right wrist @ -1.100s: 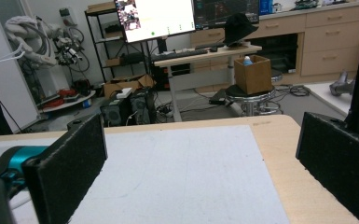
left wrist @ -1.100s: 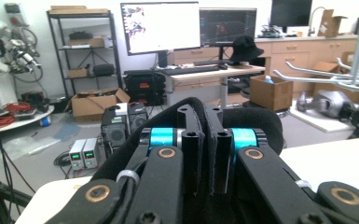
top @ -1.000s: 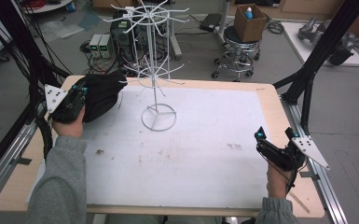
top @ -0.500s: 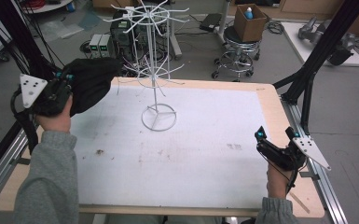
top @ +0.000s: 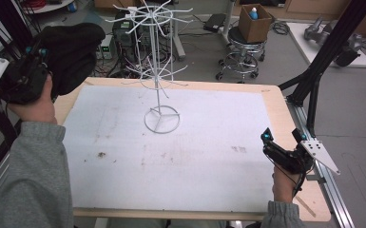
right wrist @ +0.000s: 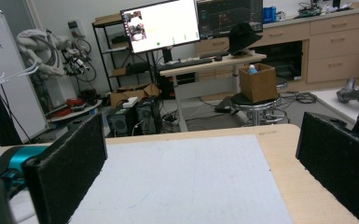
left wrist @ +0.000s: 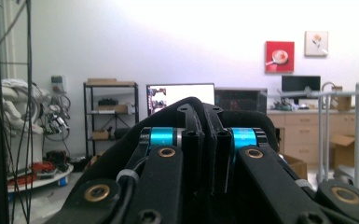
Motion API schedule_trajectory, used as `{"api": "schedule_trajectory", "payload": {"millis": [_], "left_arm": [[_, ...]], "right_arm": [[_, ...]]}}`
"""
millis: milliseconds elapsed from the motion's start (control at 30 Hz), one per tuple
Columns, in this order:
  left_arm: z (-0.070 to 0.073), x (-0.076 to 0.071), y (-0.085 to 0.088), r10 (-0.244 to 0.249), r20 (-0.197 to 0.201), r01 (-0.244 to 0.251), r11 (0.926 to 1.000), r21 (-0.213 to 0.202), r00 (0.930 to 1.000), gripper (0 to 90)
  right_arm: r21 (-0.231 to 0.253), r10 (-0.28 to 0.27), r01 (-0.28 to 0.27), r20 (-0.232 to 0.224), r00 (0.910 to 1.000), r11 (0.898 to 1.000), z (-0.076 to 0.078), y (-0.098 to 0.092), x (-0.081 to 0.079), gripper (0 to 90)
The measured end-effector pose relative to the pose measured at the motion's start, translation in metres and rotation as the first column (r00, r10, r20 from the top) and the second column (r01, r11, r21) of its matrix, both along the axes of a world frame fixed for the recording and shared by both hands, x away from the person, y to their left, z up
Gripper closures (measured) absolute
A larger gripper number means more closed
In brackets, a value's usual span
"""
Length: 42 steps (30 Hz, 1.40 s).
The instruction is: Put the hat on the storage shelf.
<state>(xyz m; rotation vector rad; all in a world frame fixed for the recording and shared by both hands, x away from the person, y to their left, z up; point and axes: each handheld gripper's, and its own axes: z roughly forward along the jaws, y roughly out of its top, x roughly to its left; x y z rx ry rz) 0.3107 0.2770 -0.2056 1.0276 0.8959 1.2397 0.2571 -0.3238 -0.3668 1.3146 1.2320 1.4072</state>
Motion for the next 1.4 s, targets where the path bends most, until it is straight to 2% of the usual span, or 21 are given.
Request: {"api": "schedule_trajectory", "payload": {"millis": [167, 267, 367, 533, 633, 733, 867, 1033, 1167, 1400], "left_arm": [[0.009, -0.003, -0.003, -0.010, 0.030, 0.011, 0.9995, -0.030, 0.9995, 86.7], [0.017, -0.005, -0.003, -0.014, 0.055, 0.018, 0.9979, -0.062, 0.9984, 86.7], [0.025, -0.009, -0.005, -0.012, 0.077, 0.016, 0.9986, -0.051, 0.9970, 86.7], [0.038, -0.016, -0.008, -0.001, 0.127, 0.011, 0.9972, -0.074, 0.9919, 86.7], [0.045, -0.017, -0.013, 0.004, 0.134, 0.003, 0.9985, -0.055, 0.9909, 86.7], [0.050, -0.017, -0.020, -0.001, 0.144, 0.010, 0.9983, -0.057, 0.9895, 86.7], [0.050, -0.017, -0.031, -0.021, 0.152, 0.027, 0.9991, -0.034, 0.9881, 86.7], [0.048, -0.020, -0.038, -0.043, 0.159, 0.049, 0.9982, -0.034, 0.9863, 86.6], [0.046, -0.023, -0.045, -0.050, 0.169, 0.053, 0.9985, -0.012, 0.9843, 86.6], [0.034, -0.022, -0.053, -0.054, 0.169, 0.056, 0.9984, -0.009, 0.9841, 86.5]], "right_arm": [[0.001, 0.002, -0.002, 0.004, 1.0000, 1.000, 0.002, 0.000, -0.001, 0.8], [0.002, 0.000, 0.000, 0.004, 1.0000, 1.000, 0.001, 0.000, -0.001, 0.7], [-0.001, 0.000, 0.001, 0.008, 1.0000, 1.000, 0.001, 0.000, 0.000, 0.8], [-0.003, 0.002, -0.002, 0.009, 1.0000, 1.000, 0.002, 0.000, -0.001, 0.8], [0.002, 0.003, -0.003, 0.012, 0.9999, 1.000, 0.002, 0.001, -0.001, 0.8], [0.007, 0.003, -0.003, 0.013, 0.9999, 1.000, 0.003, 0.001, -0.002, 0.8], [0.002, 0.003, -0.003, 0.016, 0.9999, 1.000, 0.003, 0.001, -0.002, 0.8], [0.004, 0.005, -0.005, 0.014, 0.9999, 1.000, 0.002, -0.001, -0.002, 0.8], [0.011, 0.003, -0.003, 0.010, 0.9999, 1.000, 0.003, 0.000, -0.002, 0.8], [0.003, 0.000, 0.000, 0.015, 0.9999, 1.000, 0.003, 0.000, -0.002, 0.8]]}}
